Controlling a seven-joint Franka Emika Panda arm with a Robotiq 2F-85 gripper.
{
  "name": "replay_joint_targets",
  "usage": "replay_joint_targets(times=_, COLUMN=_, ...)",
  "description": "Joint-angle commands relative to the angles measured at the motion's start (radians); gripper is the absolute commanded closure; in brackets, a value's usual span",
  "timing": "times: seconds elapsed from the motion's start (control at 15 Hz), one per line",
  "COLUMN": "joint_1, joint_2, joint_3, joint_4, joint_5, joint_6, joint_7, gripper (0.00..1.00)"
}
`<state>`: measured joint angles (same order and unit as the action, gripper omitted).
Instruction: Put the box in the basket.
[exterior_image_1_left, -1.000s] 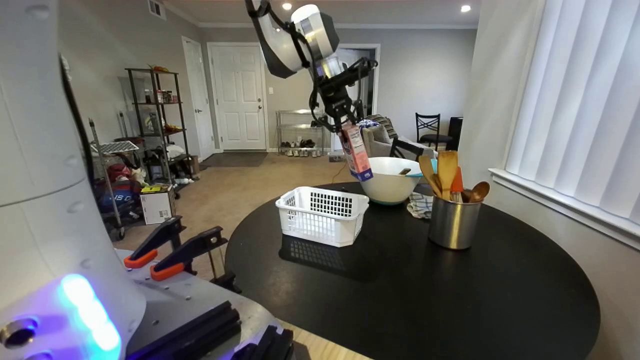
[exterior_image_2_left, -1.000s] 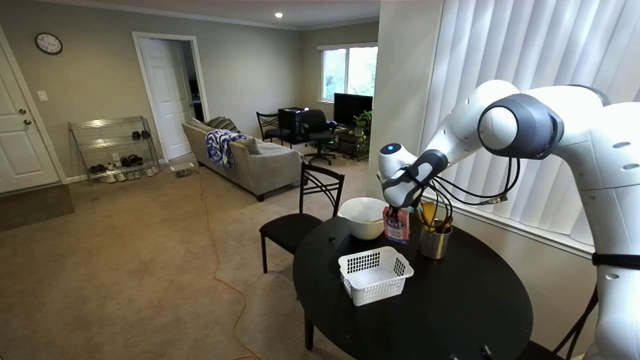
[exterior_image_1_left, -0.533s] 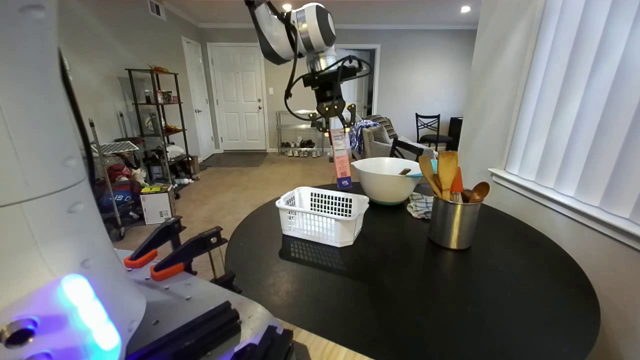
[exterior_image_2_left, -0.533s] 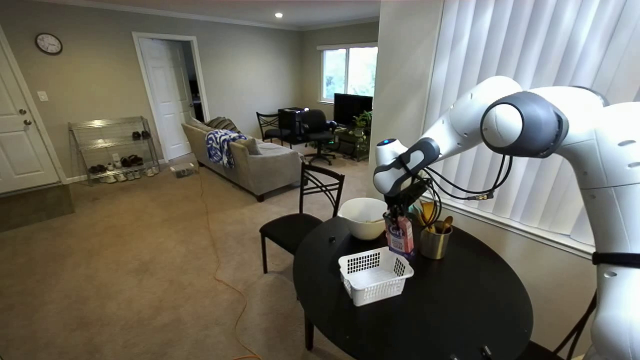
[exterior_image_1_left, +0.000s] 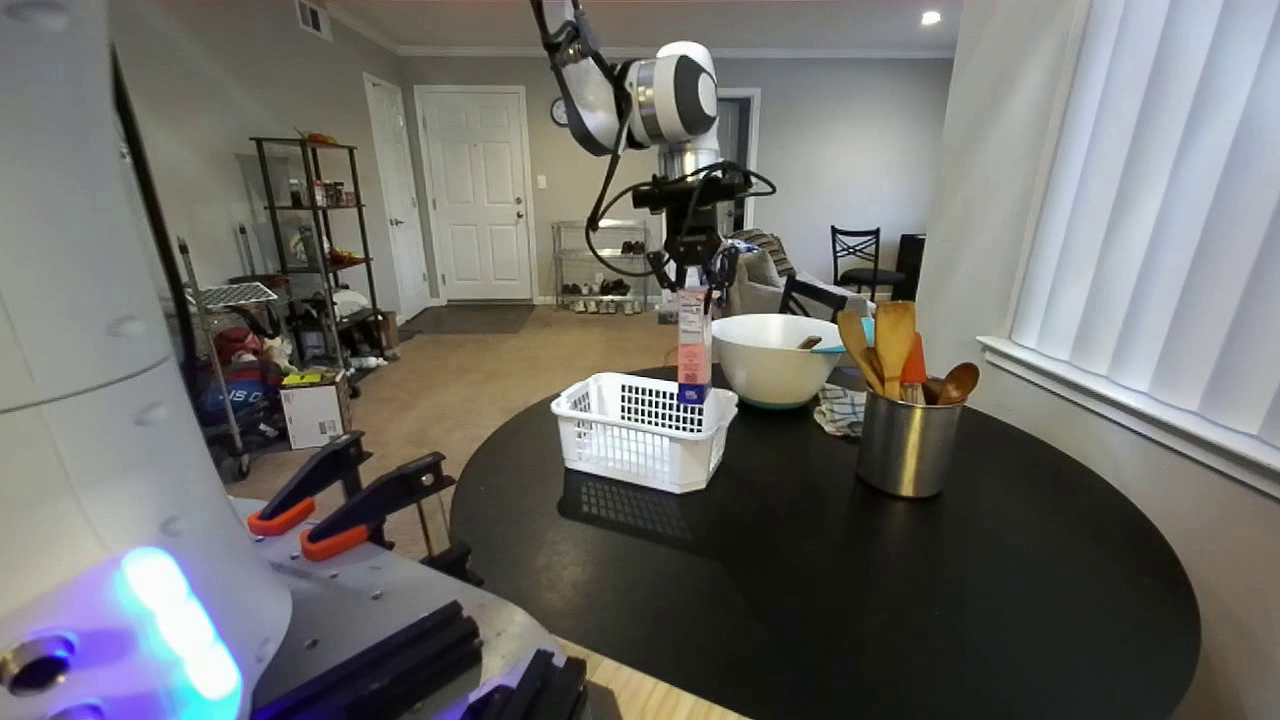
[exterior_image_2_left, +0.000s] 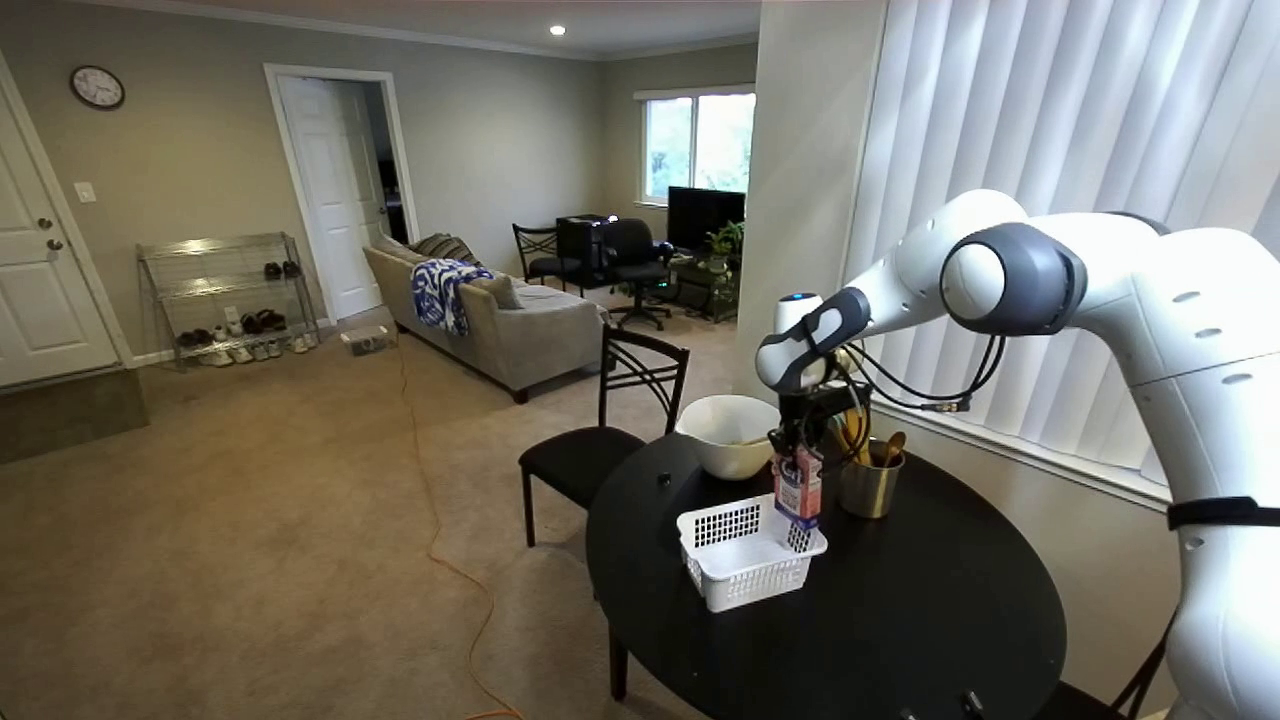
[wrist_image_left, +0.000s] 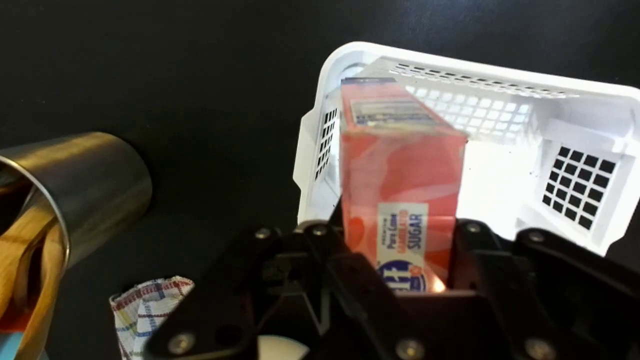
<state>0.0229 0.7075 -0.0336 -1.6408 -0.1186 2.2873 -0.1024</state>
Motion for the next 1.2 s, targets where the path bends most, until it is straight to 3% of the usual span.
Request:
replay_joint_targets(times=0.0, joint_1=-0.038, joint_2=0.062, joint_3=0.028, joint_4=0.069, joint_5=0.075, joint_6=0.039, joint_7=0.045, gripper=0.89)
replay_joint_targets(times=0.47, joint_1=-0.012, joint_2=0.173, joint_3=0.013, joint_4=0.120, joint_5=0.087, joint_6=0.140, joint_7=0.114, gripper=0.89)
replay_joint_targets(times=1.13, joint_1=-0.016, joint_2=0.286, joint_3=-0.003, joint_4=0.155, joint_5=0.093, joint_6=0.171, joint_7=0.158, gripper=0.89)
